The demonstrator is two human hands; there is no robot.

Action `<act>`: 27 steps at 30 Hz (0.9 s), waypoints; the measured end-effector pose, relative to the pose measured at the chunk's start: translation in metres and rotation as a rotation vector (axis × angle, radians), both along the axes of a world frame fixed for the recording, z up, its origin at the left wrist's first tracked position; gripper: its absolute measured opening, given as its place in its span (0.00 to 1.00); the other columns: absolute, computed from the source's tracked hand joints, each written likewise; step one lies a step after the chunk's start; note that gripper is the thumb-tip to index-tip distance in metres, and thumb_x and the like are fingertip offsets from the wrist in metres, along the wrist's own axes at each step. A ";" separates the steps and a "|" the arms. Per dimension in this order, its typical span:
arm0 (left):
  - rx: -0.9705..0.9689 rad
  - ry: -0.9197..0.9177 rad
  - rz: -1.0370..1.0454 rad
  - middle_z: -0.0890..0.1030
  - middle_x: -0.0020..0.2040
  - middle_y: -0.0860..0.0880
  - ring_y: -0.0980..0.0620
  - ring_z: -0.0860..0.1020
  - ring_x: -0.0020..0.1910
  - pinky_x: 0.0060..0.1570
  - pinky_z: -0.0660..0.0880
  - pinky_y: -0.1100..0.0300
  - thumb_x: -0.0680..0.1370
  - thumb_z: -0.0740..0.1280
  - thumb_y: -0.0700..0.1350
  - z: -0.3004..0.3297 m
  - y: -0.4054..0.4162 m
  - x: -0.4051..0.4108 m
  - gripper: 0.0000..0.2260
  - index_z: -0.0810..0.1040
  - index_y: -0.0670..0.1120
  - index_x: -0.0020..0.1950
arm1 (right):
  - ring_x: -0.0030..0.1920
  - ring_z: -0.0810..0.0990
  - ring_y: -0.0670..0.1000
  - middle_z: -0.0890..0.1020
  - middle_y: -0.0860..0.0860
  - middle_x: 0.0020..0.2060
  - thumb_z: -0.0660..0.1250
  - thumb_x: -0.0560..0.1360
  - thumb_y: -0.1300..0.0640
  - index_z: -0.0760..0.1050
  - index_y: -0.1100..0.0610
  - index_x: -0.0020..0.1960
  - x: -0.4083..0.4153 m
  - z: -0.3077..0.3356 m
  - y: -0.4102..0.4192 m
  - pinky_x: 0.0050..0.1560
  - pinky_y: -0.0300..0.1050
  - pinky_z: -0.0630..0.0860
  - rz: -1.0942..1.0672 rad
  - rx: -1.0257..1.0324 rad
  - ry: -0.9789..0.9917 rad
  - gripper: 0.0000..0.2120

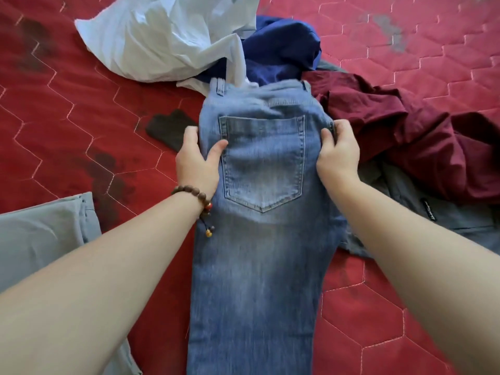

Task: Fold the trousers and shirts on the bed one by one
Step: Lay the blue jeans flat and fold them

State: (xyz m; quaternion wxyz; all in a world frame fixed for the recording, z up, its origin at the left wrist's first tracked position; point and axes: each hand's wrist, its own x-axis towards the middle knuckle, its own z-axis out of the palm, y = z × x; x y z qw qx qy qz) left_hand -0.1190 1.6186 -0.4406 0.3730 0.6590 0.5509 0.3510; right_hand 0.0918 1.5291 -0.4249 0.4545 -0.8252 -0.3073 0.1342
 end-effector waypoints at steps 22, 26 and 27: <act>0.231 1.082 -0.528 0.43 0.79 0.44 0.46 0.42 0.77 0.73 0.34 0.46 0.81 0.47 0.58 -0.070 -0.128 -0.056 0.30 0.41 0.46 0.78 | 0.76 0.55 0.56 0.60 0.58 0.76 0.52 0.79 0.47 0.59 0.61 0.75 -0.094 -0.076 -0.135 0.75 0.58 0.47 0.479 -0.727 -0.709 0.29; 0.231 0.998 -0.696 0.45 0.78 0.43 0.43 0.46 0.77 0.75 0.44 0.45 0.79 0.42 0.55 -0.070 -0.189 -0.068 0.28 0.48 0.47 0.79 | 0.74 0.62 0.58 0.65 0.57 0.73 0.51 0.79 0.51 0.65 0.62 0.73 -0.157 -0.079 -0.168 0.73 0.61 0.56 0.588 -0.638 -0.645 0.26; 0.215 1.002 -0.690 0.45 0.78 0.43 0.42 0.46 0.77 0.75 0.45 0.45 0.79 0.40 0.55 -0.070 -0.202 -0.074 0.28 0.46 0.47 0.78 | 0.75 0.61 0.57 0.64 0.57 0.74 0.50 0.79 0.51 0.63 0.60 0.74 -0.169 -0.080 -0.180 0.73 0.61 0.56 0.566 -0.661 -0.611 0.26</act>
